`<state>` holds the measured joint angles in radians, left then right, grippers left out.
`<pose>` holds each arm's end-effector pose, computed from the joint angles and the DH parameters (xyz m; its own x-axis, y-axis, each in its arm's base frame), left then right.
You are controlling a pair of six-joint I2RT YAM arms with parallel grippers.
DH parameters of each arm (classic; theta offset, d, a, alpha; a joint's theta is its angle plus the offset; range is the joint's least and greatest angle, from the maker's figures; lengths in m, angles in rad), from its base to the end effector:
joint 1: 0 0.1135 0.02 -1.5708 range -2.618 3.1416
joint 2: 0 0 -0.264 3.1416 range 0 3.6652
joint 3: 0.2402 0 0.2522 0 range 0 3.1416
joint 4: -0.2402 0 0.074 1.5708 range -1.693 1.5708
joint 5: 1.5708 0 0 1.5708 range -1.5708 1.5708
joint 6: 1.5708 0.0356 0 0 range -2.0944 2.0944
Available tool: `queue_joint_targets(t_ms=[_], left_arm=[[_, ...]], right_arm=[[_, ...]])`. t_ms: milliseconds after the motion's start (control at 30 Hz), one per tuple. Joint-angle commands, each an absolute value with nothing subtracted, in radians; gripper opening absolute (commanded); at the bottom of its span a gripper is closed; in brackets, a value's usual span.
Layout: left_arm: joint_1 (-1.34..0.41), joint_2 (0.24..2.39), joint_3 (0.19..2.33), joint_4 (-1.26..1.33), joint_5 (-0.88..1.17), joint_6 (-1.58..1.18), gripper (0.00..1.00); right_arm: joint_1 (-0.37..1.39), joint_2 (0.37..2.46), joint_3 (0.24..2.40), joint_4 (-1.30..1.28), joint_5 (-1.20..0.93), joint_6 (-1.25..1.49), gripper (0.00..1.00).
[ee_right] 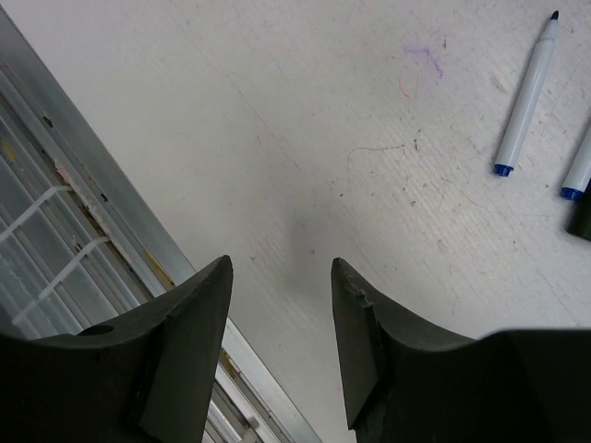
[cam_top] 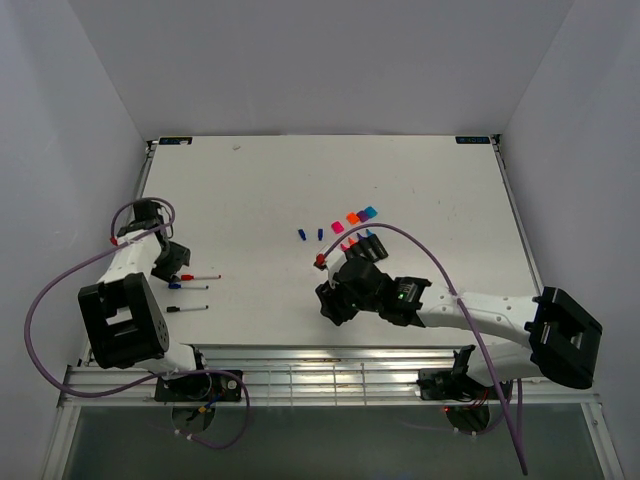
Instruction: Open the pen caps
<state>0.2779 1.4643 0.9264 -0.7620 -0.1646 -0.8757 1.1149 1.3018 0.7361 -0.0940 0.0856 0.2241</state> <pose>0.2506 0.0776 0.1969 -0.3532 -0.8886 -0.2926 -0.9119 0.3969 -0.1044 0.1239 0.2458 0.2203 -0.4553 -0.4256 -0.7821 -0.7832 0.6091 0.1245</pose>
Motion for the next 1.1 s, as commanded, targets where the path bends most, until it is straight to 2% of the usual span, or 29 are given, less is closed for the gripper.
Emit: queue_joint_targets(t_ms=[0,833,1067], left_arm=[[0.279,1.476,0.933,-0.741,-0.19,-0.89,0.56],[0.282,1.583,0.934,-0.678,-0.224,-0.907,0.5],[0.284,1.617,0.937,-0.664,-0.227,-0.91,0.43]], right_arm=[[1.121,1.255,0.719,-0.045,0.089,0.206,0.53],[1.12,1.241,0.699,-0.031,0.098,0.186,0.49],[1.118,1.243,0.696,-0.029,0.106,0.186,0.48]])
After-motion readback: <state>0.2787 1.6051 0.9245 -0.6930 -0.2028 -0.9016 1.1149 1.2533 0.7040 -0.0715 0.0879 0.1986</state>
